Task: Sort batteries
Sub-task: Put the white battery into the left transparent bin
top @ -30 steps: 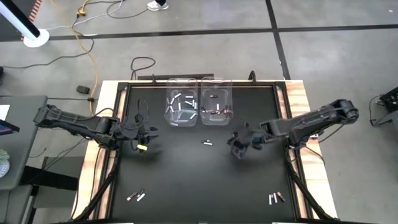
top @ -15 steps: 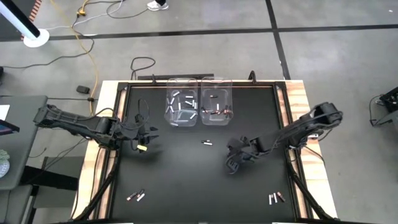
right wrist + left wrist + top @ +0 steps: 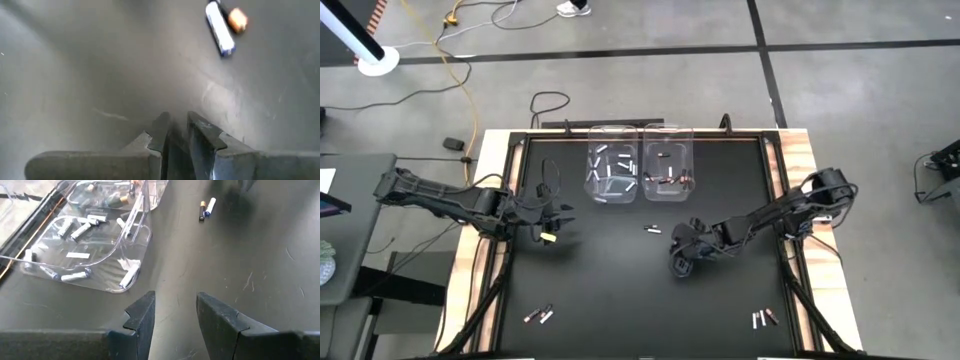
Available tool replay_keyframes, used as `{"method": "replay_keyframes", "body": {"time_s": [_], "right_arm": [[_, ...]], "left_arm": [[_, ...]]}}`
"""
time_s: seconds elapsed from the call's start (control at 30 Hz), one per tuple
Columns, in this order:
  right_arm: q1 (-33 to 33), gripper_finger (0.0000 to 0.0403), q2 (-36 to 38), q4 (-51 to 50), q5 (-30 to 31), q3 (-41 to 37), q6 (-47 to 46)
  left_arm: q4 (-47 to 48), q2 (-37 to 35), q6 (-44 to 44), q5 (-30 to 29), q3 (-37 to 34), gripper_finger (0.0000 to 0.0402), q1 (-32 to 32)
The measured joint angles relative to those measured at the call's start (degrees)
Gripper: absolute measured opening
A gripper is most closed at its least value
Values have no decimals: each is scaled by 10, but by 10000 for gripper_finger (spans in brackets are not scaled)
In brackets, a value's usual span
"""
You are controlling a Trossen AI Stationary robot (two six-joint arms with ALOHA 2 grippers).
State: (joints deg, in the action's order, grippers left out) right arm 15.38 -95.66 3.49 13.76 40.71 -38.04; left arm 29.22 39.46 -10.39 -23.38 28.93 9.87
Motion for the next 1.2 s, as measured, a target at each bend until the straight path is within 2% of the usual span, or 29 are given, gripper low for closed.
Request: {"method": "replay_keyframes", "body": {"time_s": [0.2,0.4,0.6,0.8,1.0,1.2], "right_arm": [[-19,110,0,-1,0,4,21],[-44,154,-1,2,0,4,51],[-54,183,-35,28,4,4,190],[-55,183,-75,90,9,5,206],[-62,176,-74,112,20,5,205],[-62,171,-73,105,20,5,138]], "left_arm": [[1,0,-1,0,0,139,0],[0,0,-1,0,0,139,0],[0,0,-2,0,0,139,0],[1,0,-13,0,0,139,0],[9,0,-27,0,0,139,0],[13,0,-30,0,0,139,0]]}}
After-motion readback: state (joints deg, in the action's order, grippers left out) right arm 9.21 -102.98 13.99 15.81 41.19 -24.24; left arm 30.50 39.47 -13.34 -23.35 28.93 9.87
